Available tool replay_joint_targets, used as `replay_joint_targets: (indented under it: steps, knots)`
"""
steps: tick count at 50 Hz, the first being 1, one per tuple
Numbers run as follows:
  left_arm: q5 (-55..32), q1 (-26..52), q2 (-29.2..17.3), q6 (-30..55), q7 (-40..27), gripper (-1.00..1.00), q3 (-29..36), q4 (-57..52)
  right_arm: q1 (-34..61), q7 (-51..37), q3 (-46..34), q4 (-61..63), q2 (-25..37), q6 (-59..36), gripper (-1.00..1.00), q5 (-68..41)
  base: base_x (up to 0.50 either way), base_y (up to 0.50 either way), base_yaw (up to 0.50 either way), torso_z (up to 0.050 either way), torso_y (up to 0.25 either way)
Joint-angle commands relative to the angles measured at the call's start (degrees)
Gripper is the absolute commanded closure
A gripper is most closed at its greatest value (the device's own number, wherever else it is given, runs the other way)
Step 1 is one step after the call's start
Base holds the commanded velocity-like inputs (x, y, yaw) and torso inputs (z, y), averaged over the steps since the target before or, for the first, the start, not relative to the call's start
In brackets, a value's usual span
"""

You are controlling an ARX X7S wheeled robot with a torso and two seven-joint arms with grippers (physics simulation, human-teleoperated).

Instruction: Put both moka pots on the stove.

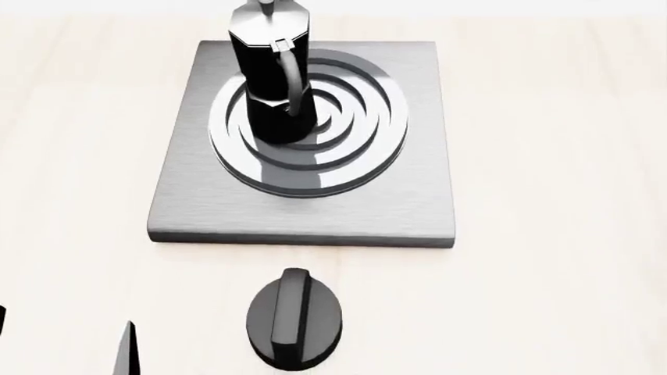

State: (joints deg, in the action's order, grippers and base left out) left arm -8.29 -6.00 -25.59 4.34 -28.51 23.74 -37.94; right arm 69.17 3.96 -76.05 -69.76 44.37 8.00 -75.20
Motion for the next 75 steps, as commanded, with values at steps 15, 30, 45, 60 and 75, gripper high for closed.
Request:
replay_joint_targets:
  steps: [15,30,45,60,75]
  knots:
    - [-0.2,0.1,-0.2,-0.1,-0.3,-1.00,0.2,0.0,-0.2,-4.5,3.8,7.6,0.5,2.0,1.00,2.5,0.00,0.00,0.00,0.000,-0.001]
    - [-0.5,0.1,-0.4,-0.5,-0.4,-1.00,-0.1,0.2,3.5,-26.0,4.0,40.1,8.2,4.9,1.00,8.2,0.00,0.00,0.00,0.000,0.000]
    - [-1.0,0.0,-0.6,-0.8,-0.6,-1.00,-0.3,0.4,4.1,-28.0,4.2,43.3,3.5,4.7,1.00,8.6,0.00,0.00,0.00,0.000,0.000]
    - [-1.4,-0.1,-1.1,-0.8,-1.0,-1.00,-0.8,-0.3,6.9,-13.4,3.3,25.7,-10.9,6.1,1.00,9.8,0.00,0.00,0.00,0.000,0.000]
    - [-1.5,0.1,-1.2,-1.0,-1.0,-1.00,-0.6,-0.1,8.5,11.5,6.0,5.1,-21.9,10.5,1.00,7.0,0.00,0.00,0.00,0.000,0.001]
